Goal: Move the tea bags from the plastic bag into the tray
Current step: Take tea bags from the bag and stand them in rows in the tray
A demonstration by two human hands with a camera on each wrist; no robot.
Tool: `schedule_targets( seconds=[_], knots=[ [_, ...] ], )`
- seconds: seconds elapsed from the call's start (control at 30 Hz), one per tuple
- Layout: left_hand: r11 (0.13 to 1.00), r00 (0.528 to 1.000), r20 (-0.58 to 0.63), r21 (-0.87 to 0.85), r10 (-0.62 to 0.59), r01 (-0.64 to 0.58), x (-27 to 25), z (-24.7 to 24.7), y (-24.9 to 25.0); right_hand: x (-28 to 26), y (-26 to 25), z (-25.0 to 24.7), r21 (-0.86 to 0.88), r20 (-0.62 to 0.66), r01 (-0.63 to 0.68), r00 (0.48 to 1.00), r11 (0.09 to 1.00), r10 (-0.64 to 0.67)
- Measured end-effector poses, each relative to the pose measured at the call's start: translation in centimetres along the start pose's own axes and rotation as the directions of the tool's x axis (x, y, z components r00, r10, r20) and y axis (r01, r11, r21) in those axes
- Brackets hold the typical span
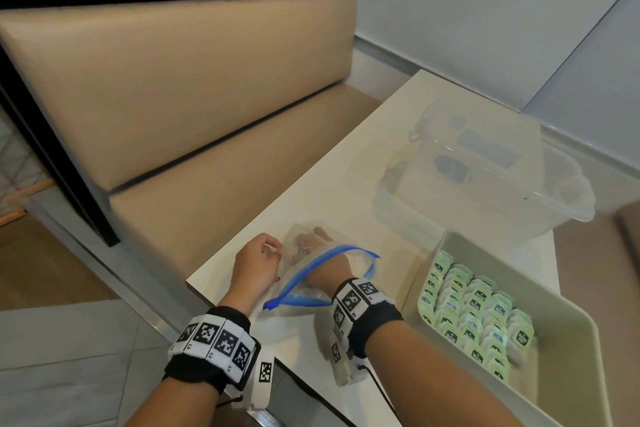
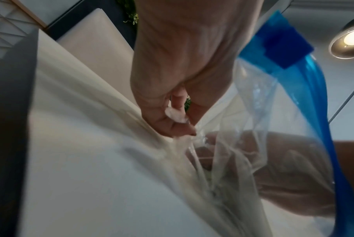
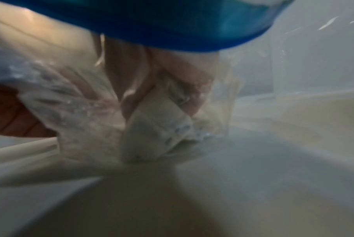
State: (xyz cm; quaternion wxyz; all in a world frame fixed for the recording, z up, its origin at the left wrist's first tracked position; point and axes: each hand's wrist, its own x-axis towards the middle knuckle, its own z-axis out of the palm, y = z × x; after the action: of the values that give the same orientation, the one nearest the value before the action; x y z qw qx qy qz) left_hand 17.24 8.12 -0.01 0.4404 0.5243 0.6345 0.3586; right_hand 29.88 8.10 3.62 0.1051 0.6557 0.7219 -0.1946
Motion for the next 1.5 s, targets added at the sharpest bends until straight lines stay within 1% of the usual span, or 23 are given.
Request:
schedule_targets(
  seconds=[0.07,0.2,0.37,0.4,0.43,0.53,0.57,0.6,0.67,0.73,0.8,0.9,0.93,0.97,1.0,1.03,1.07,1.13,1.23,1.3,1.37,1.43,1.5],
  knots=[
    [1.0,0.999,-0.039,-0.008,-0.012,0.012,0.0,-0.1,0.0,-0.4,0.4,-0.4,0.033,0.001,-0.022,1.0,0.999,0.022],
    [0.999,0.996,-0.089,-0.032,-0.005,0.002,0.6,-0.1,-0.1,-1.7,1.1,-1.6,0.205,0.05,-0.101,0.994,0.973,0.093],
    [1.0,0.997,-0.078,-0.007,0.028,-0.029,1.1,0.5,0.2,-4.3,2.1,-3.2,0.476,0.071,-0.119,0.993,0.871,0.097],
    [1.0,0.997,-0.076,0.004,0.028,-0.028,1.1,0.6,0.2,-4.5,2.2,-3.4,0.558,0.056,-0.123,0.992,0.821,0.11],
    [1.0,0.997,-0.073,0.016,0.026,-0.024,1.1,0.6,0.2,-4.6,2.4,-3.3,0.68,0.049,-0.127,0.99,0.722,0.129],
    [0.999,0.998,-0.061,0.039,0.007,-0.005,1.0,0.6,0.2,-5.2,2.7,-3.6,0.946,0.078,-0.122,0.985,0.3,0.153],
    [0.999,0.998,-0.056,0.045,-0.002,0.005,1.0,0.6,0.2,-5.4,3.0,-3.6,0.97,0.09,-0.117,0.987,0.213,0.133],
    [0.999,0.999,-0.051,0.047,-0.009,0.011,1.0,0.6,0.0,-5.7,3.2,-3.6,0.981,0.093,-0.109,0.99,0.161,0.103],
    [0.999,0.999,-0.05,0.04,-0.013,0.015,1.1,0.4,-0.3,-6.2,3.7,-4.0,0.989,0.062,-0.076,0.993,0.131,0.103],
    [0.999,0.999,-0.046,0.037,-0.015,0.017,1.1,0.3,-0.7,-6.8,4.3,-4.5,0.982,0.026,-0.053,0.988,0.182,0.152],
    [0.999,0.999,-0.032,0.039,-0.006,0.007,1.0,0.3,-0.8,-6.5,4.5,-4.4,0.95,0.004,-0.058,0.985,0.308,0.173],
    [0.999,0.999,-0.024,0.021,0.031,-0.03,0.8,0.5,-0.7,-5.5,2.8,-4.2,0.833,0.059,-0.144,0.983,0.534,0.173],
    [0.999,0.999,-0.026,0.021,0.045,-0.045,0.7,0.6,-0.7,-5.4,2.2,-4.3,0.808,0.103,-0.207,0.971,0.551,0.214],
    [0.998,0.998,-0.026,0.025,0.06,-0.059,0.7,0.6,-0.6,-5.2,1.6,-4.6,0.663,0.152,-0.253,0.967,0.704,0.204],
    [0.997,0.997,-0.026,0.028,0.069,-0.069,0.6,0.7,-0.6,-5.1,1.4,-4.5,0.494,0.167,-0.232,0.971,0.838,0.17],
    [0.997,0.997,-0.025,0.029,0.073,-0.073,0.6,0.7,-0.6,-5.1,1.3,-4.4,0.404,0.195,-0.224,0.968,0.887,0.156],
    [0.997,0.997,-0.023,0.029,0.074,-0.073,0.5,0.7,-0.7,-4.9,1.2,-4.4,0.395,0.21,-0.23,0.965,0.89,0.156],
    [0.997,0.997,-0.019,0.03,0.072,-0.072,0.4,0.8,-0.8,-4.9,0.9,-4.5,0.284,0.176,-0.156,0.978,0.946,0.109],
    [0.998,0.998,-0.011,0.028,0.062,-0.062,0.4,0.8,-0.9,-4.8,0.7,-4.7,0.062,0.296,-0.163,0.945,0.985,0.138],
    [0.998,0.999,-0.01,0.023,0.053,-0.053,0.5,0.8,-1.0,-4.5,0.5,-5.0,0.039,0.273,-0.152,0.952,0.988,0.136],
    [0.999,0.999,-0.013,0.019,0.049,-0.049,0.7,0.8,-1.0,-4.5,0.4,-4.9,-0.082,0.287,-0.117,0.948,0.99,0.136],
    [0.999,0.999,-0.023,0.011,0.041,-0.04,0.8,0.9,-0.9,-4.5,0.5,-4.6,-0.183,0.243,-0.086,0.961,0.979,0.129],
    [1.0,0.999,-0.032,0.006,0.027,-0.027,0.9,0.8,-0.8,-4.4,0.8,-4.0,-0.178,0.175,-0.063,0.98,0.982,0.095]
  ],
)
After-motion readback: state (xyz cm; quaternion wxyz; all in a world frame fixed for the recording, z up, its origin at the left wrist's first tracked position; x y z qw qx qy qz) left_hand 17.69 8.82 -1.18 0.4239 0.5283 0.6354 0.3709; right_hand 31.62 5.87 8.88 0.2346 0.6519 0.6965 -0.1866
